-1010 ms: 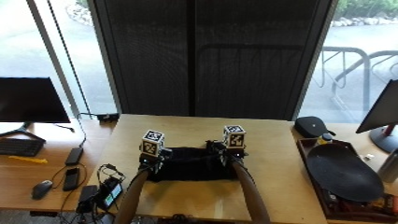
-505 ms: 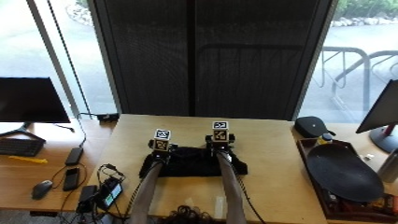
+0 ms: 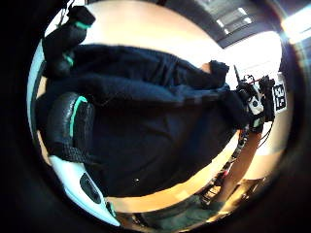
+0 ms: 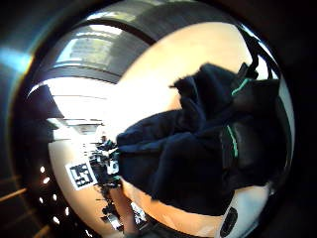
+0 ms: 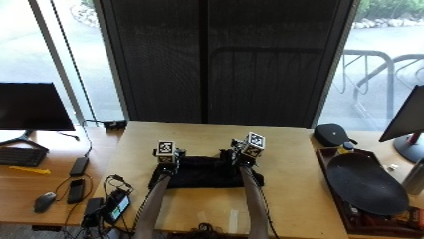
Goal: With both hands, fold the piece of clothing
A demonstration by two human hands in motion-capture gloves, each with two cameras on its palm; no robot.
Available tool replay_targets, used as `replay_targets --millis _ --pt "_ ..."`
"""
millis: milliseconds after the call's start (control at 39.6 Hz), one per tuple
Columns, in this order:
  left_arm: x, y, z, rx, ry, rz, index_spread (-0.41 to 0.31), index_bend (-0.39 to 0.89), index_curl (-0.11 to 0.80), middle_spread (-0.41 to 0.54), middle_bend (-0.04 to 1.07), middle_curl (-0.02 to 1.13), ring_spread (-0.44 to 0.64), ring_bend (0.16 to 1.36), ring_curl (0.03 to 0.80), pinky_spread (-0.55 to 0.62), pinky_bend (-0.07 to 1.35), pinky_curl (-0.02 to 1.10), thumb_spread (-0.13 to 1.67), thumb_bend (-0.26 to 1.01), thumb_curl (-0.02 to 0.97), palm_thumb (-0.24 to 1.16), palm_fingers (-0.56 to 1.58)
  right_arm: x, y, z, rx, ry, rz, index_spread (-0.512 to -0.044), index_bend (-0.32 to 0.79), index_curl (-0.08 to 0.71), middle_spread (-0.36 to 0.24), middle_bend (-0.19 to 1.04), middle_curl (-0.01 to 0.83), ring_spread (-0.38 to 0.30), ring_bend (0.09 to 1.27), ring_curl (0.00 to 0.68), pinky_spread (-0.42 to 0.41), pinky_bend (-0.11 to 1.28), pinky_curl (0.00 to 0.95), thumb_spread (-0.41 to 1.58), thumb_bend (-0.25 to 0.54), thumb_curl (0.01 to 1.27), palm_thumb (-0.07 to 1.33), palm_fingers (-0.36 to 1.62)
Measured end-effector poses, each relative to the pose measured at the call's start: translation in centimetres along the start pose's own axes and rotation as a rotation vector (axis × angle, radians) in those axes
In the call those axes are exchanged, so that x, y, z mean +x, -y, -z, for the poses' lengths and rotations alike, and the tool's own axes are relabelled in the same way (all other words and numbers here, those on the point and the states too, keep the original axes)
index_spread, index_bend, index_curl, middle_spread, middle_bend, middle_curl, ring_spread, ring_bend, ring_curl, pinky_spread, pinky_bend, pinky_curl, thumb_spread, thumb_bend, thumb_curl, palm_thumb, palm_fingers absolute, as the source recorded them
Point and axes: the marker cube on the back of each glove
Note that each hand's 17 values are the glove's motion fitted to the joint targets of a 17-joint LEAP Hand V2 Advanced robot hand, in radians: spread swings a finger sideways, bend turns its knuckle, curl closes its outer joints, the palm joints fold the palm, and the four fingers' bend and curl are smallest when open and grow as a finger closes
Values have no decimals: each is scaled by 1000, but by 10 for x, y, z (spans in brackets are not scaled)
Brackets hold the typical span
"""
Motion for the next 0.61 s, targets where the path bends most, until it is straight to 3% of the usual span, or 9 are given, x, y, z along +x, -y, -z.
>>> replay_targets --millis 101,151,177,227,328,379,454,505,606 --pt "0 6 23 242 -58 -21 -207 68 435 -272 601 564 -186 517 433 180 231 76 1386 -7 292 674 722 16 -3 33 252 67 -114 -301 162 410 -217 334 470 -208 534 437 -142 413 371 1188 -14 358 974 1034" --pt "5 4 32 314 -106 -48 -191 61 415 -256 528 539 -168 532 433 184 263 95 1376 -8 293 675 668 23 -19 43 271 98 -170 -295 106 395 -198 269 453 -192 534 441 -106 425 377 1193 -10 364 977 923" --pt "5 1 35 333 -114 -61 -188 74 412 -255 543 545 -163 530 432 185 258 99 1374 -8 293 675 683 30 -29 46 262 89 -208 -299 138 407 -202 297 468 -194 528 446 -106 418 382 1185 -11 370 979 980" --pt "2 -6 35 335 -84 -72 -178 78 396 -234 457 513 -145 542 430 187 294 119 1357 -21 291 653 633 48 -52 48 222 25 -308 -287 30 369 -159 205 442 -162 525 448 -61 484 405 1211 -27 366 940 765" --pt "-15 -18 10 235 62 -50 -175 133 391 -191 340 476 -91 518 418 200 340 152 1334 -44 278 564 567 71 -97 41 68 -55 -439 -261 10 325 -108 140 414 -106 531 453 -4 605 433 1225 -31 367 889 600" --pt "-16 -23 -8 147 71 -40 -173 156 397 -158 272 463 -48 497 418 212 368 173 1334 -53 265 499 504 74 -118 35 -59 -30 -454 -233 -16 289 -37 97 388 -41 498 440 43 709 456 1238 -49 356 823 433" --pt "-11 -41 -35 -79 -11 -32 -165 161 399 -103 160 432 19 480 410 239 408 195 1338 -56 243 410 399 87 -144 26 -250 -74 -554 -212 5 252 10 124 371 5 510 431 79 772 457 1250 -38 354 785 382" --pt "-8 -46 -48 -162 -83 -37 -159 153 397 -58 124 412 88 450 401 268 448 217 1342 -64 223 336 294 94 -152 21 -319 -91 -596 -198 12 228 39 131 359 35 520 419 99 811 457 1257 -35 355 761 353" --pt "-6 -27 -69 -76 -188 -56 -149 155 394 -2 120 376 174 447 388 309 477 234 1349 -58 197 222 190 101 -158 11 -379 -103 -640 -177 7 187 84 156 344 39 621 419 115 846 444 1274 -22 355 740 408"
